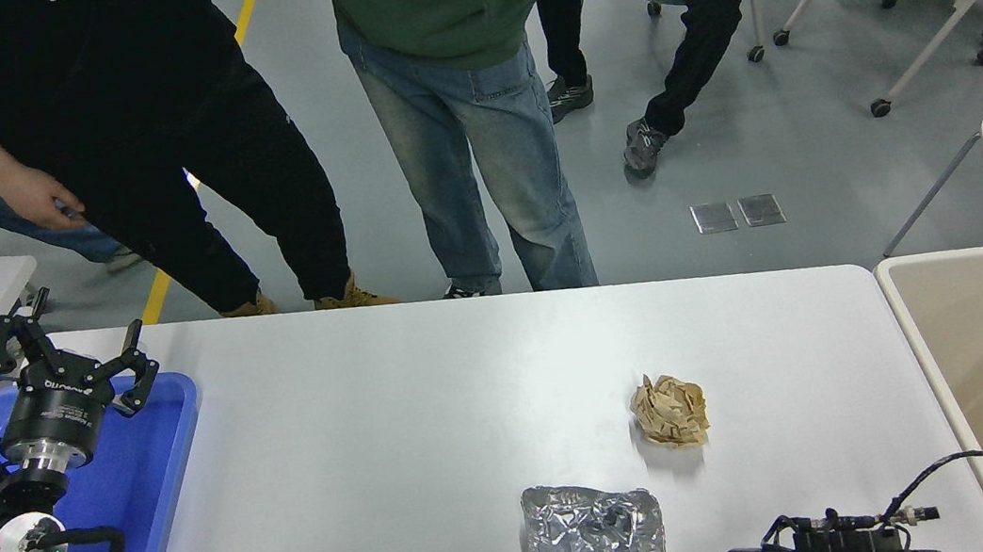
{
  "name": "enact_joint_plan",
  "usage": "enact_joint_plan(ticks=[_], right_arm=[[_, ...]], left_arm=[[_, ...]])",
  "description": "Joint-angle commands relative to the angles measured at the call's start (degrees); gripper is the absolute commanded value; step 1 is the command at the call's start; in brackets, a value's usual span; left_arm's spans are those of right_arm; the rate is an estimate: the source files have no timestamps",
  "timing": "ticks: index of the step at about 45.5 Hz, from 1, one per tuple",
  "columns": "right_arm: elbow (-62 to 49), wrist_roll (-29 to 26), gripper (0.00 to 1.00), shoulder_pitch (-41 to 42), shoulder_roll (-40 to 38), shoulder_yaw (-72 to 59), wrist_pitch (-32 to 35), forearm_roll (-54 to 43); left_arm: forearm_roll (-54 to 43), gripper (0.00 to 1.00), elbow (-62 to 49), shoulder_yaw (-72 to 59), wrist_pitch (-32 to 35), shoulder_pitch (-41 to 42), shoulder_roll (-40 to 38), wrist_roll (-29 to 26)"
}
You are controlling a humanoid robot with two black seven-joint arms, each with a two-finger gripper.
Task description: Clean the table surface
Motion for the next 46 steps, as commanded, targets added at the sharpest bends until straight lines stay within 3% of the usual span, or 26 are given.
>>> enact_joint_plan(ticks=[1,4,9,12,19,46], right_arm=[[-1.03,-1.75,0.8,0.64,1.17,-0.43,-0.22,-1.02],[-0.94,-2.72,0.76,0.82,1.0,-0.43,-0.22,-1.19],[-0.77,-3.95,0.61,0.99,0.82,-0.52,-0.22,-1.72],[-0.68,-5.17,0.47,1.08,0.65,-0.61,-0.22,-2.6],[0.2,-9.57,0.0,2.4,-0.41,-0.69,-0.13,-2.6],[7.14,-9.93,0.0,3.19,-7.61,-0.61,0.92,-1.81]], left_arm=[[0.09,1.0,0.03,0.0,0.0,0.0,0.0,-0.05],[0.0,1.0,0.03,0.0,0.0,0.0,0.0,0.04],[0.0,1.0,0.03,0.0,0.0,0.0,0.0,0.04],[0.0,1.0,-0.05,0.0,0.0,0.0,0.0,-0.05],[0.0,1.0,-0.06,0.0,0.0,0.0,0.0,-0.05],[0.0,1.0,-0.06,0.0,0.0,-0.09,0.0,-0.05]])
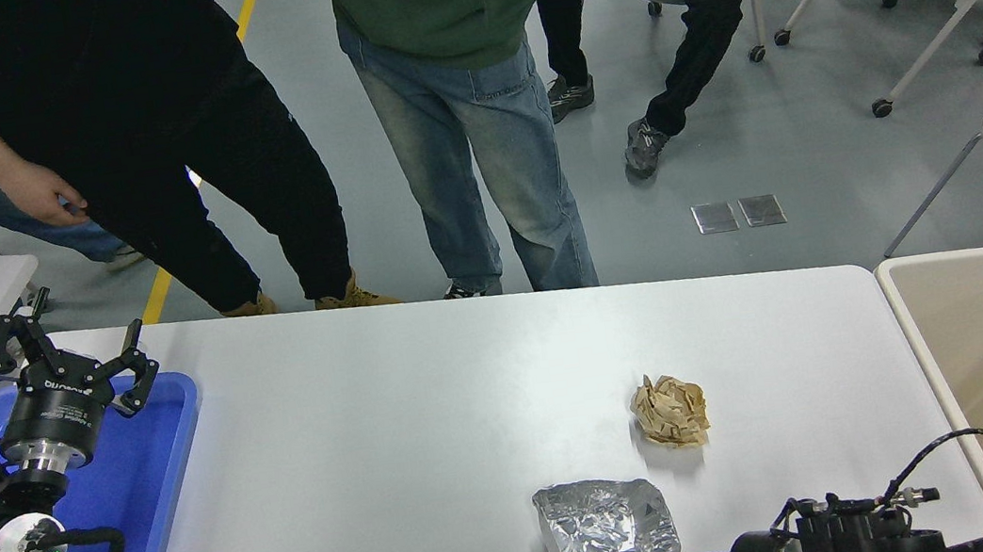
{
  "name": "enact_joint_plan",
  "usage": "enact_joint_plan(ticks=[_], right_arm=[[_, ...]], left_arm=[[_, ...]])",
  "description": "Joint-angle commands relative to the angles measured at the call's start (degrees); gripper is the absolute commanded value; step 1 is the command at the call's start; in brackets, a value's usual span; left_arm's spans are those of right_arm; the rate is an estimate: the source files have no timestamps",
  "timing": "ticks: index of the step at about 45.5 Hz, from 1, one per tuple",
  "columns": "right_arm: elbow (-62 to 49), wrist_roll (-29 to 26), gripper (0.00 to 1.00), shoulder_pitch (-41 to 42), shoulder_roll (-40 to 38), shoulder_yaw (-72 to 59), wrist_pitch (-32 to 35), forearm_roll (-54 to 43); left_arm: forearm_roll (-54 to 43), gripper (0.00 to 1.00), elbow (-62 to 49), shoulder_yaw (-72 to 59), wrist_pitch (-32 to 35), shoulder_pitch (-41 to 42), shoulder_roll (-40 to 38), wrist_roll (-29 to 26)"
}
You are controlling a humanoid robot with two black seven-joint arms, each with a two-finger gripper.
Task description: Clean the table surface
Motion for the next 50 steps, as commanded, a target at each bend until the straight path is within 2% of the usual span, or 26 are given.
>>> enact_joint_plan(ticks=[1,14,33,50], right_arm=[[3.17,-0.17,0.0,0.34,-3.83,0.11,0.12,0.55],[7.47,0.19,0.0,1.48,-10.69,0.55,0.38,0.73],[16.88,0.19,0.0,7.02,-29.49,0.55,4.33,0.82],[18.79,4.31,0.0,12.47,-48.74,5.64,14.43,1.87]], left_arm=[[0.0,1.0,0.05,0.0,0.0,0.02,0.0,-0.03],[0.0,1.0,-0.03,0.0,0.0,0.02,0.0,0.05],[0.0,1.0,0.05,0.0,0.0,0.02,0.0,-0.03],[0.0,1.0,-0.04,0.0,0.0,-0.06,0.0,0.06]])
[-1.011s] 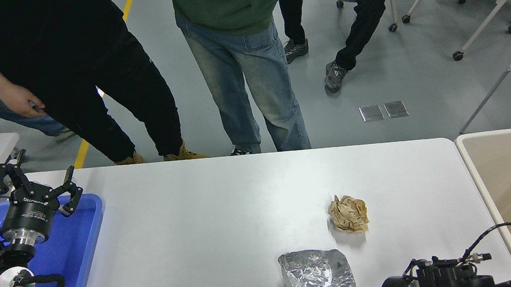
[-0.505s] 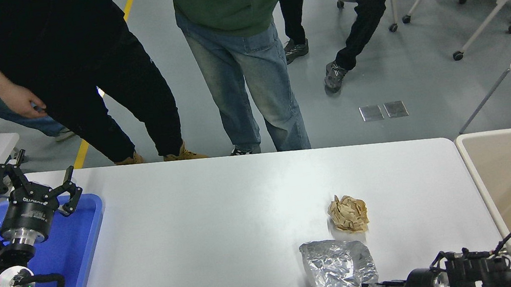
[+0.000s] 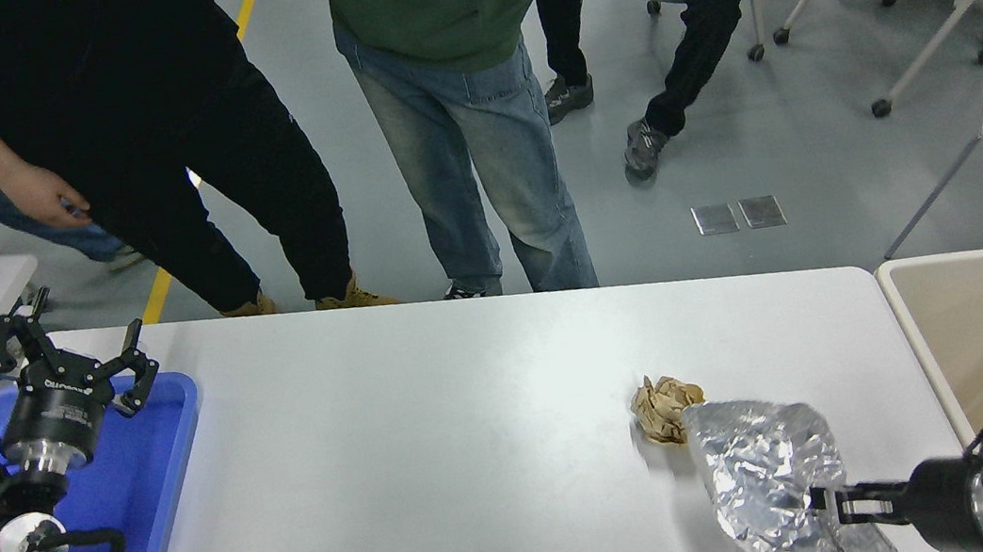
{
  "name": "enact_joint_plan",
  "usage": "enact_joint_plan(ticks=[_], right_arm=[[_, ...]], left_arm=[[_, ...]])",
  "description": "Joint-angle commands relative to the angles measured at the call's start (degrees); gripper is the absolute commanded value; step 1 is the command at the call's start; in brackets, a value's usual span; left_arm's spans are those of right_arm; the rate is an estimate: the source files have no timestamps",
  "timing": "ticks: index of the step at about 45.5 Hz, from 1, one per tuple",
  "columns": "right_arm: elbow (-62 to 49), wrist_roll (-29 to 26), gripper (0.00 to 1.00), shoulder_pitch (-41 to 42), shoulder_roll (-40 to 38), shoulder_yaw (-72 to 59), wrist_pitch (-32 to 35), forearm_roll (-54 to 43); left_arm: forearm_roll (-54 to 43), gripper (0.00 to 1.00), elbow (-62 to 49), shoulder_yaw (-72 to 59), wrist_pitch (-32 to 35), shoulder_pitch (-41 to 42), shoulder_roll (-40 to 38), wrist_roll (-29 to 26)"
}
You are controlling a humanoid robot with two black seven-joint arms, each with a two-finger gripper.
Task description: Clean the table surface
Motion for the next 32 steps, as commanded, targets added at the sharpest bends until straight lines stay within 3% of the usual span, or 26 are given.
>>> enact_joint_plan(ticks=[1,7,17,28,32], right_arm=[[1.32,2.72,0.0,2.98,-12.77,4.7,7.3,1.2],[1.32,4.3,0.0,2.98,-20.15,12.6,15.47,4.09],[1.17,5.62,0.0,3.24,-32.37,30.88,36.3,11.13],[-1.55,5.62,0.0,5.08,-32.8,45.21,52.21,14.65],[-3.92,5.62,0.0,7.01,-32.8,47.94,52.92,14.91]], left_arm=[[0.08,1.0,-0.05,0.0,0.0,-0.06,0.0,0.07],[-0.01,1.0,-0.04,0.0,0.0,0.02,0.0,-0.02],[-0.01,1.0,-0.04,0.0,0.0,0.02,0.0,-0.02],[0.08,1.0,0.04,0.0,0.0,0.02,0.0,0.07],[-0.01,1.0,-0.05,0.0,0.0,0.02,0.0,-0.02]])
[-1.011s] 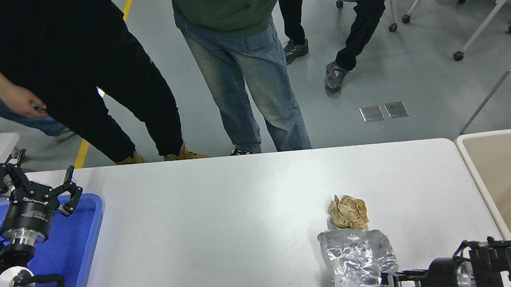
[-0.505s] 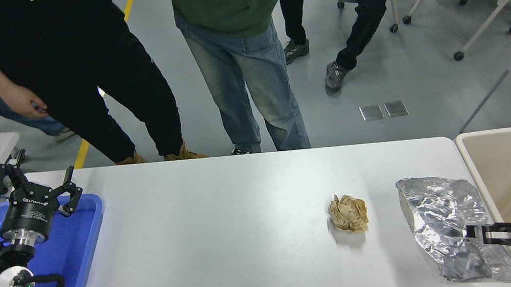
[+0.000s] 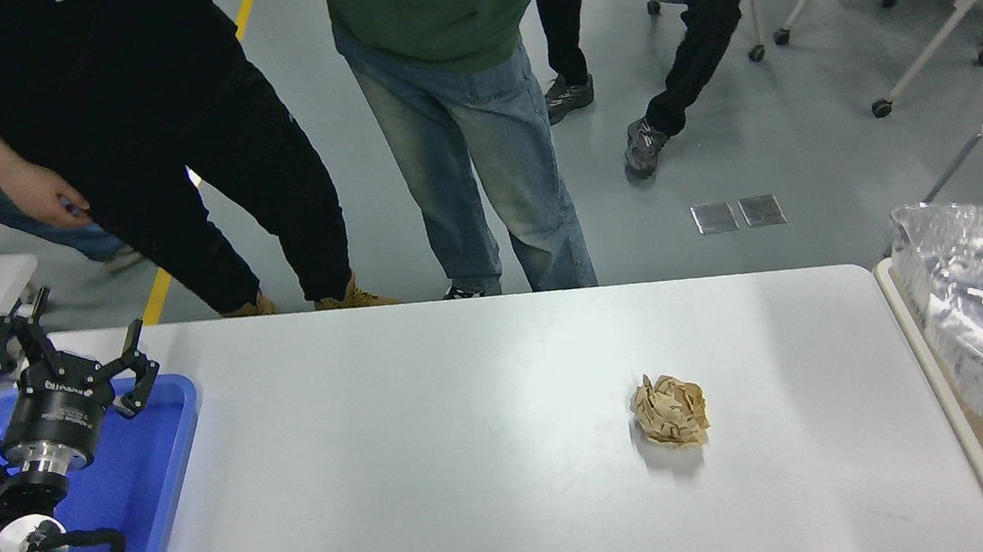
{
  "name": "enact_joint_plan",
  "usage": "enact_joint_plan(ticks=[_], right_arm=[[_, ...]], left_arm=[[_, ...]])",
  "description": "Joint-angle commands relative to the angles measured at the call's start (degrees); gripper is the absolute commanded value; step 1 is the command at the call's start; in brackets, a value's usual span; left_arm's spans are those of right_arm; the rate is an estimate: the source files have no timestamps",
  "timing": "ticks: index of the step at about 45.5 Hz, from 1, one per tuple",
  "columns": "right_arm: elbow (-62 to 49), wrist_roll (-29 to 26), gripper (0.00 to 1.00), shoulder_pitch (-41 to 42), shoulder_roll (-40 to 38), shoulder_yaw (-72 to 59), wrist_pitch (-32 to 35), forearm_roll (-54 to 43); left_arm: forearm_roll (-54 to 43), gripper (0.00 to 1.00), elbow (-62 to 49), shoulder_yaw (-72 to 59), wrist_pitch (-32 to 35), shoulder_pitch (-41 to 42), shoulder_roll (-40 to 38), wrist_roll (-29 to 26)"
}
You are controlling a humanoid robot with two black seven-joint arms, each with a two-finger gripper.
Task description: Clean the table surface
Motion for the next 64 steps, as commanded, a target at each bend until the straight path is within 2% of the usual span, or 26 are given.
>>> enact_joint_plan(ticks=[1,9,21,34,39,52,64], right_arm=[[-4.14,0.23,0.0,3.46,-2.66,12.09,10.98,2.65],[-7.66,0.23,0.0,7.85,-2.66,12.54,10.98,2.57],[-9.33,-0.38,0.0,7.86,-2.66,10.96,10.98,1.78],[-19.6,-0.56,0.0,7.68,-2.66,6.3,10.98,-2.09],[-24.62,-0.56,0.0,7.68,0.65,3.23,10.73,-3.94],[-33.67,-0.56,0.0,7.59,9.44,-7.32,-2.18,-3.94],[-48.78,-0.56,0.0,7.51,21.74,-14.09,-10.36,-3.24]], left_arm=[[-0.01,1.0,-0.05,0.0,0.0,0.03,0.0,-0.03],[-0.01,1.0,-0.05,0.0,0.0,-0.06,0.0,-0.03],[-0.01,1.0,0.04,0.0,0.0,0.03,0.0,-0.03],[-0.01,1.0,-0.05,0.0,0.0,0.03,0.0,-0.03],[-0.01,1.0,0.04,0.0,0.0,0.03,0.0,0.06],[-0.01,1.0,-0.05,0.0,0.0,0.03,0.0,-0.03],[-0.01,1.0,0.04,0.0,0.0,0.03,0.0,0.06]])
